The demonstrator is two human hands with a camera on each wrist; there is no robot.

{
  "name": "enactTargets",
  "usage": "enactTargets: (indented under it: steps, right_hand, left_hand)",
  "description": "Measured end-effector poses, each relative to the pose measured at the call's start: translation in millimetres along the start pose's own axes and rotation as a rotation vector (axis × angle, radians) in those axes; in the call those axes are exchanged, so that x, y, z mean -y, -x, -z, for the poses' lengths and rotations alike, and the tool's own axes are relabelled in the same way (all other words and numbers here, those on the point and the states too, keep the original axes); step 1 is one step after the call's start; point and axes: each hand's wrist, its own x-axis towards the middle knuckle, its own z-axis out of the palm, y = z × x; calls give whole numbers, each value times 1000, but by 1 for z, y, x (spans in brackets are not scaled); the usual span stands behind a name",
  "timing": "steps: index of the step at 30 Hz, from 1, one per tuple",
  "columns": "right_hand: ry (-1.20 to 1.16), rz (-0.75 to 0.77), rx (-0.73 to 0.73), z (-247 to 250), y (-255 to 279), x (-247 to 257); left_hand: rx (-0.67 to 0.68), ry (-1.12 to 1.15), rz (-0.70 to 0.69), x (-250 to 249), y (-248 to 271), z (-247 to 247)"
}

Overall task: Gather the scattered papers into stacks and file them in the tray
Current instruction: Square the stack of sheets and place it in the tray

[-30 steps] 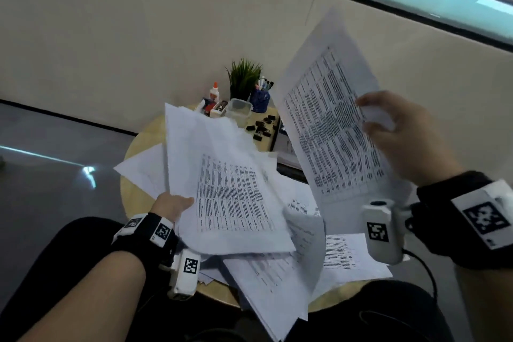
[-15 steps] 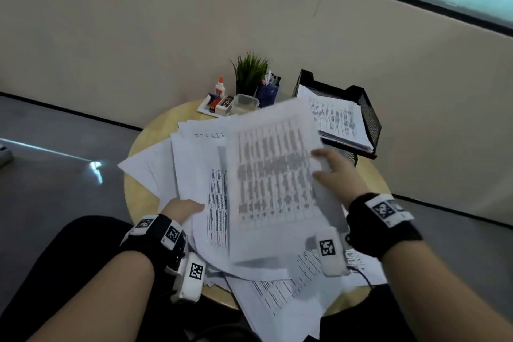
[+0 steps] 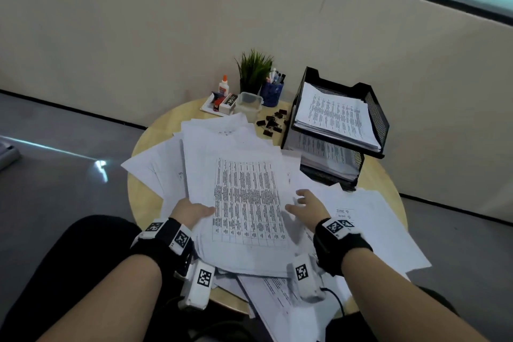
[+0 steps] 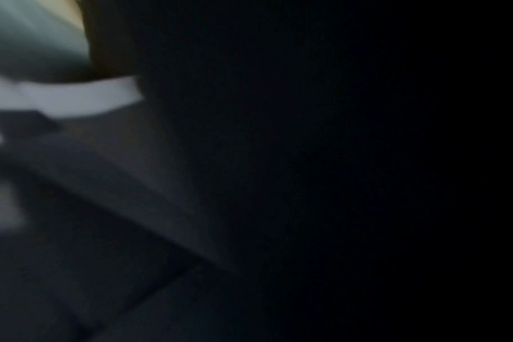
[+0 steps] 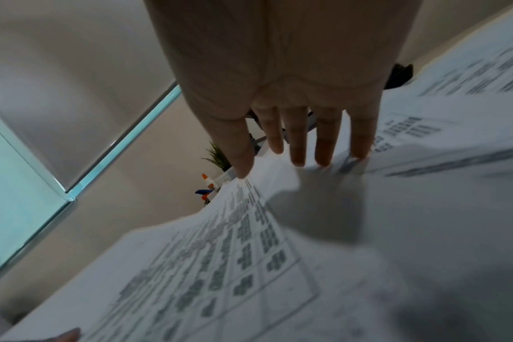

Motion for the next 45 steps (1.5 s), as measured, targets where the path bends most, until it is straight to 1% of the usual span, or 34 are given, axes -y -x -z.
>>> enactTargets:
  steps: [2, 4, 6, 8, 10, 12, 14, 15, 17, 19, 21, 23, 25, 28, 30, 32, 34, 35, 36, 38, 40, 42, 45]
  right_hand:
    - [1, -31, -8, 9, 3, -9]
    - [-58, -62, 0, 17, 5, -19]
    - [-93, -87, 21, 25, 7, -28]
    - [-89, -112, 71, 29, 9, -32]
    - [-43, -123, 128, 33, 12, -30]
    - [69, -90, 162, 33, 16, -27]
    - [159, -49, 93, 33, 22, -25]
    - [157, -46, 49, 32, 22, -26]
    - [98, -46, -28, 35, 27, -25]
    - [112, -48, -54, 41, 32, -20]
    - [169, -39, -56, 50, 35, -15]
    - [221, 6, -71, 59, 40, -7]
    - [286, 69, -84, 69, 45, 4]
    - [343, 160, -140, 81, 53, 23]
    - [390, 214, -171, 89, 60, 34]
    - [423, 243, -200, 98, 65, 43]
    - [424, 230, -241, 109, 67, 47]
    - [428, 218, -264, 114, 67, 47]
    - [436, 203, -287, 120, 66, 46]
    - [418, 187, -328, 132, 69, 46]
    - [414, 195, -372, 143, 73, 49]
    - [449, 223, -420, 154, 77, 53]
    - [479, 271, -488, 165, 81, 62]
  left_hand:
    - [-12, 24, -40, -2, -1, 2]
    - [-24, 83, -67, -4, -2, 7]
    - [-43, 145, -85, -4, -7, 13]
    - [-37, 207, -93, -5, -8, 18]
    - [-15, 249, -97, -5, -10, 24]
    - [-7, 259, -98, -4, -12, 28]
    - [8, 248, -96, -6, -7, 28]
    - [11, 226, -92, -8, -4, 26]
    - [-25, 164, -84, -11, 2, 22]
    - [-62, 125, -67, -7, 1, 18]
    - [-72, 145, -42, -4, 2, 15]
    - [-64, 165, -1, -1, 0, 14]
    - [-21, 221, 17, 4, -5, 12]
    - [93, 258, 57, 18, -23, 8]
    - [124, 286, 104, 22, -27, 6]
    - [148, 290, 124, 35, -43, 3]
    - [132, 259, 112, 52, -64, 0]
    - [139, 259, 114, 49, -61, 1]
    - [115, 257, 112, 47, -59, 1]
    - [35, 214, 85, 18, -21, 2]
    - [-25, 135, 75, 6, -5, 3]
    - [-35, 125, 77, 1, -2, 4]
    - [-30, 207, 91, -1, 4, 2]
